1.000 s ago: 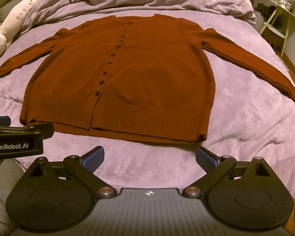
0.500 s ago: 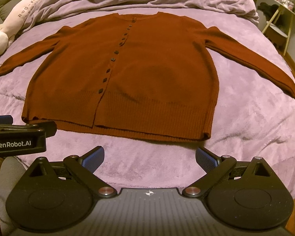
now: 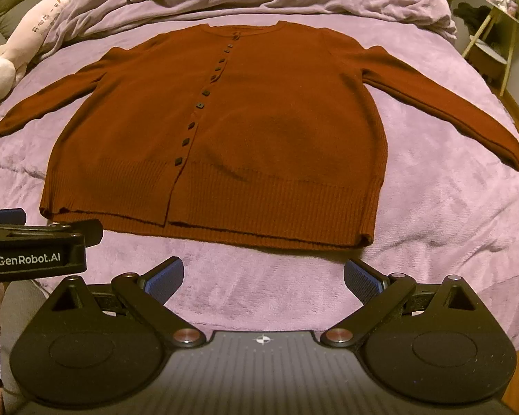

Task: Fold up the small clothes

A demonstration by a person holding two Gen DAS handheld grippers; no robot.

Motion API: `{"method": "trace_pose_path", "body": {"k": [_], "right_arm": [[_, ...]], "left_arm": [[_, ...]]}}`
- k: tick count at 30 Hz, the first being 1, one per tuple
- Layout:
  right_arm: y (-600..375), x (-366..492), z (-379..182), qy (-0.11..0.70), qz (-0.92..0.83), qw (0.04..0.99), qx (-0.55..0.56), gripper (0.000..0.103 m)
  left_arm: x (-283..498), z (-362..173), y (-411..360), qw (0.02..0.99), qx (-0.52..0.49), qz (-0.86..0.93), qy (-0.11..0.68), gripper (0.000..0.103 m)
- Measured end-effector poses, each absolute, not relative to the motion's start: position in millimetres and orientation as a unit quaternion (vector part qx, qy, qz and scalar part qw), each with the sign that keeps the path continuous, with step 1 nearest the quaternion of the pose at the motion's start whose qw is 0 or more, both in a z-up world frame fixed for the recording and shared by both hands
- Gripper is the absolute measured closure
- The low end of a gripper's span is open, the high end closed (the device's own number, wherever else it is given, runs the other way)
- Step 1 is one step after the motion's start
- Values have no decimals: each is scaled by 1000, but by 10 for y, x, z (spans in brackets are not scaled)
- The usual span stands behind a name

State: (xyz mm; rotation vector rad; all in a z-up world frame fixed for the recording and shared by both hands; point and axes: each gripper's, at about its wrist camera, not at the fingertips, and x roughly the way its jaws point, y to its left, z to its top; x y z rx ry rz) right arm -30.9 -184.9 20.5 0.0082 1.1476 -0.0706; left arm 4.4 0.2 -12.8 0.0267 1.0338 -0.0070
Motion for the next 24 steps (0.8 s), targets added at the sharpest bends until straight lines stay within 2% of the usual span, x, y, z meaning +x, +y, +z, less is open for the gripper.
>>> {"method": "trace_pose_path", "body": {"k": [24], "right_arm": [[-1890, -265, 127, 551, -30, 834, 18, 4]], "left_arm": [[103, -212, -3, 862, 12, -3, 507, 0]]}}
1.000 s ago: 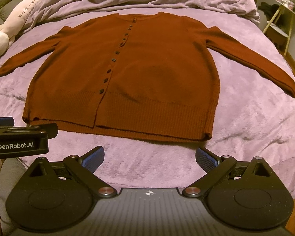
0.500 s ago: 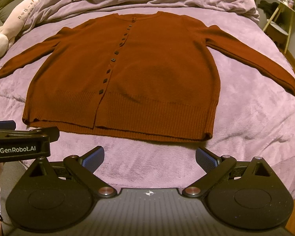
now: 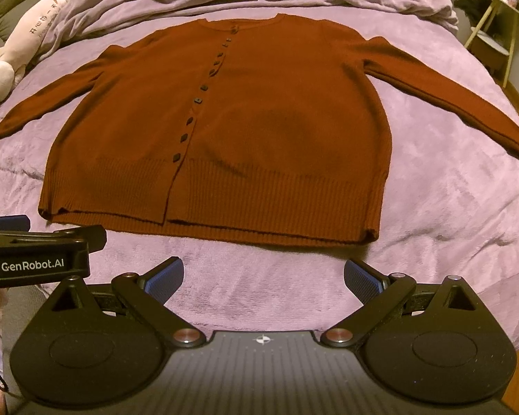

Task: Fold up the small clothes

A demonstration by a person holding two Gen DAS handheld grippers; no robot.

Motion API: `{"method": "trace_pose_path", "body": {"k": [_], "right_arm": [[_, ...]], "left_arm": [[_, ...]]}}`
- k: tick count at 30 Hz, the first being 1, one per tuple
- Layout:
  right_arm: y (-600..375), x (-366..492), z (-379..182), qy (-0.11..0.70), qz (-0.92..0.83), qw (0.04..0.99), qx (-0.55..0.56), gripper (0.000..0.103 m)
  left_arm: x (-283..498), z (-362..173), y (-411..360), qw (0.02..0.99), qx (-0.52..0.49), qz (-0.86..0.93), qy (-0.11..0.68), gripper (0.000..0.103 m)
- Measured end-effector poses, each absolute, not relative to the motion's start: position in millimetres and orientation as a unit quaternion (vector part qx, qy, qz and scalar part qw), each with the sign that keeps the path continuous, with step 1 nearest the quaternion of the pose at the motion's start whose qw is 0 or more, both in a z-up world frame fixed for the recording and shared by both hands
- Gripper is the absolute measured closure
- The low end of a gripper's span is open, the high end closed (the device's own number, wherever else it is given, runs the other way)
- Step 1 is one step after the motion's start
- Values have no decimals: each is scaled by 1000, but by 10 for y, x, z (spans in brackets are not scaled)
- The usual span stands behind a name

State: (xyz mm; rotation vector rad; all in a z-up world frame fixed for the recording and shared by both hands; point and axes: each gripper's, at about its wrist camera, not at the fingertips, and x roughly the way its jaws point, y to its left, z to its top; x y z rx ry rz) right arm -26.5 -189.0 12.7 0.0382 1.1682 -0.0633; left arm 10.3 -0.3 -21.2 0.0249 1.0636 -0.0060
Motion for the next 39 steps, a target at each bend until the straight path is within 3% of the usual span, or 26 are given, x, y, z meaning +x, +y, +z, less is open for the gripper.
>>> {"method": "trace_pose_path", "body": {"k": [39], "right_arm": [[-2022, -201, 55, 547, -26, 835, 61, 4]], "left_arm": [[224, -313, -43, 854, 21, -1, 521, 0]]}}
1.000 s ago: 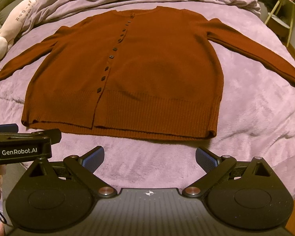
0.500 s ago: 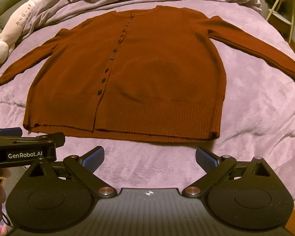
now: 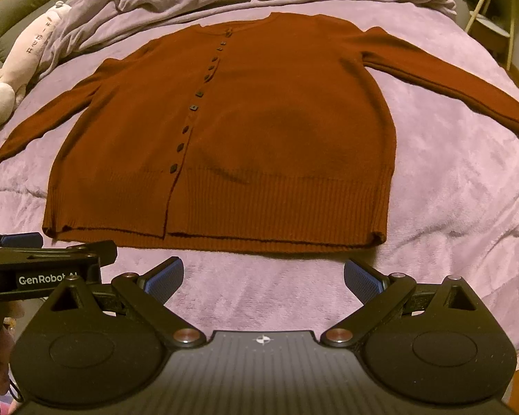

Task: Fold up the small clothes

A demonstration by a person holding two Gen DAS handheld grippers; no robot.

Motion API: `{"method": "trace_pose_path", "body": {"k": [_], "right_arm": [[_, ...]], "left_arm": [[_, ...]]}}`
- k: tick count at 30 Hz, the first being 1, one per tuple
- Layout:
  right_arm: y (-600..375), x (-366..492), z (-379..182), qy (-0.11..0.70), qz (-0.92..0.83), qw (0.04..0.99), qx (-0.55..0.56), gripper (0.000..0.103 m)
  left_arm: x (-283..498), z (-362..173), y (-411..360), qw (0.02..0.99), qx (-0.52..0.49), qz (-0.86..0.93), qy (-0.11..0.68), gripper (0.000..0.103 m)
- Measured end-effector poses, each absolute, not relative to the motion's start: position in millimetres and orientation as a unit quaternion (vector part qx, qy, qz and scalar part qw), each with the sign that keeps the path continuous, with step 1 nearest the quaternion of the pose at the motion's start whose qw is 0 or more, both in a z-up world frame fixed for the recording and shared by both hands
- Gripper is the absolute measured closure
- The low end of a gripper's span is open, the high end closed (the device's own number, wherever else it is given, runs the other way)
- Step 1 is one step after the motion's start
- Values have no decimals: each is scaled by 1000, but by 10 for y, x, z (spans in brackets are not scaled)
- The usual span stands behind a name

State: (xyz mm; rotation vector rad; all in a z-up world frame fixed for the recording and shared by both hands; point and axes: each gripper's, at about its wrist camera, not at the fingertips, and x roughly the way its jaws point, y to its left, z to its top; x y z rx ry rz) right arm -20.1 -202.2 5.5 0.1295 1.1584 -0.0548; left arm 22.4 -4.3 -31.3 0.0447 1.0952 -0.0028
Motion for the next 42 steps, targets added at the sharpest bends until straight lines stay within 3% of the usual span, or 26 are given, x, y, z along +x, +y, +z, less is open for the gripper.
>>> {"method": "trace_pose_path", "body": {"k": [12, 21, 25, 28, 30, 32, 35, 42], "right_arm": [[-2105, -342, 32, 490, 13, 867, 86, 4], [-2572, -296, -179, 484, 20, 851, 203, 4], [-3319, -243, -83, 402, -54, 876, 259, 6], [-4051, -168, -8, 333, -132, 879, 315, 16], [-4589, -137, -30, 289, -186, 865, 367, 28], [-5080, -111, -128, 255, -231, 842, 416, 47], [-5590, -53, -323, 232, -290, 811, 452, 61], [-6083, -24, -820, 207, -347, 754, 518, 79]], "left_arm": [[215, -411, -67, 850, 14, -6, 527, 0], [278, -461, -180, 855, 17, -20, 518, 0], [486, -336, -160, 872, 16, -14, 489, 0], [730, -254, -169, 883, 6, -5, 469, 0], [915, -246, -207, 888, 2, -1, 460, 0], [1078, -277, -272, 891, 6, 0, 454, 0], [1266, -392, -354, 890, 15, 6, 456, 0], [1475, -680, -285, 871, -33, 15, 491, 0]]}}
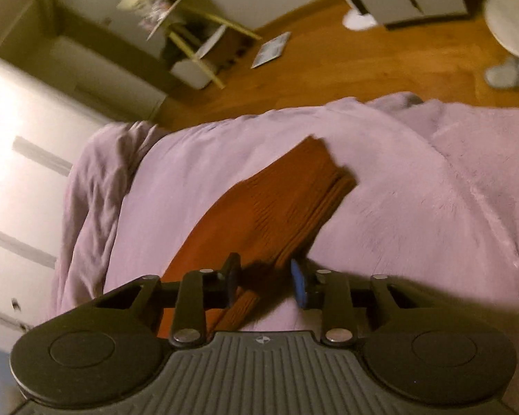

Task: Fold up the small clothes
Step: 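Grasp the end of a cardigan sleeve with the right tool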

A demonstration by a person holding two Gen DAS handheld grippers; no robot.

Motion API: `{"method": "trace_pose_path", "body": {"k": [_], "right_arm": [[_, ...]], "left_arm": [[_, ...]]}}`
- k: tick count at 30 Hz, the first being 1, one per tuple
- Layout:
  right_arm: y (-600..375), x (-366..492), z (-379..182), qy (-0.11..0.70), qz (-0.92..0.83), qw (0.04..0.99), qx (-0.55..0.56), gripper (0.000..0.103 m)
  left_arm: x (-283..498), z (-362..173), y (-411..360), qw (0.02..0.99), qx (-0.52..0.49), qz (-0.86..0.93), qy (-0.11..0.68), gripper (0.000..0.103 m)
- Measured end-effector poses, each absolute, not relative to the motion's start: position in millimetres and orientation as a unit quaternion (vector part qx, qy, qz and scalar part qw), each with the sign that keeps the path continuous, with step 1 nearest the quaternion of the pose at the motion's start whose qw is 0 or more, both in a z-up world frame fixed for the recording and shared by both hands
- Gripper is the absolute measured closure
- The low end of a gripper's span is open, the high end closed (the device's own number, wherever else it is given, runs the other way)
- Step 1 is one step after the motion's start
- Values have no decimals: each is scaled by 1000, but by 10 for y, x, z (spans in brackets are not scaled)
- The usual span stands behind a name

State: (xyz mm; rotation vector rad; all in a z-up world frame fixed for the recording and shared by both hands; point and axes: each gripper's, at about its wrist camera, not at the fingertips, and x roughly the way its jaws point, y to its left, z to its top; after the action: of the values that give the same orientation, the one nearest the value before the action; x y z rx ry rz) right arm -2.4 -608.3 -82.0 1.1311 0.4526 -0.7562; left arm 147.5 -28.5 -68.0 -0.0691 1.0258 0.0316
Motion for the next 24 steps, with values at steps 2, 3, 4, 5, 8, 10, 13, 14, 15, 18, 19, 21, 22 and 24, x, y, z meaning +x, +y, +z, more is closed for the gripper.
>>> {"method": "trace_pose_path", "body": {"k": [2, 3, 4, 5, 8, 10, 13, 14, 15, 18, 19, 21, 22, 24], "right_arm": [[-6125, 5, -892, 203, -349, 751, 521, 90], [-6132, 45, -911, 210, -352, 754, 513, 93], [-6151, 79, -876, 220, -354, 758, 501, 97], [-6127, 133, -818, 227, -357, 769, 478, 97], [-5882, 477, -411, 248, -345, 836, 348, 98], [-5448, 735, -153, 253, -291, 886, 259, 98], [-4581, 1145, 135, 254, -171, 942, 140, 98], [-4317, 1245, 172, 254, -135, 951, 112, 98], [-3994, 1363, 175, 260, -93, 958, 82, 97], [-3313, 1635, -14, 303, 9, 952, 51, 96], [-3160, 1680, -137, 324, 24, 944, 60, 96], [-3065, 1686, -326, 348, 29, 932, 95, 95], [-3081, 1660, -412, 353, 23, 928, 114, 93], [-3144, 1538, -501, 360, 2, 922, 145, 91]], "left_arm": [[1499, -730, -267, 866, -32, 13, 499, 0], [1507, -744, -267, 866, -27, 10, 500, 0], [1512, -749, -268, 865, -20, 5, 501, 0], [1512, -745, -262, 865, -16, 1, 502, 0], [1536, -724, -236, 865, -14, -8, 501, 0], [1568, -692, -218, 866, -22, -14, 499, 0], [1632, -596, -203, 872, -39, -25, 487, 0], [1659, -554, -202, 876, -44, -29, 480, 0], [1688, -504, -197, 879, -50, -31, 473, 0], [1779, -358, -210, 888, -74, -49, 451, 0], [1815, -315, -211, 889, -86, -58, 446, 0], [1901, -265, -239, 887, -106, -80, 443, 0], [1944, -261, -263, 885, -111, -90, 443, 0], [2059, -285, -361, 881, -121, -115, 442, 0]]}}
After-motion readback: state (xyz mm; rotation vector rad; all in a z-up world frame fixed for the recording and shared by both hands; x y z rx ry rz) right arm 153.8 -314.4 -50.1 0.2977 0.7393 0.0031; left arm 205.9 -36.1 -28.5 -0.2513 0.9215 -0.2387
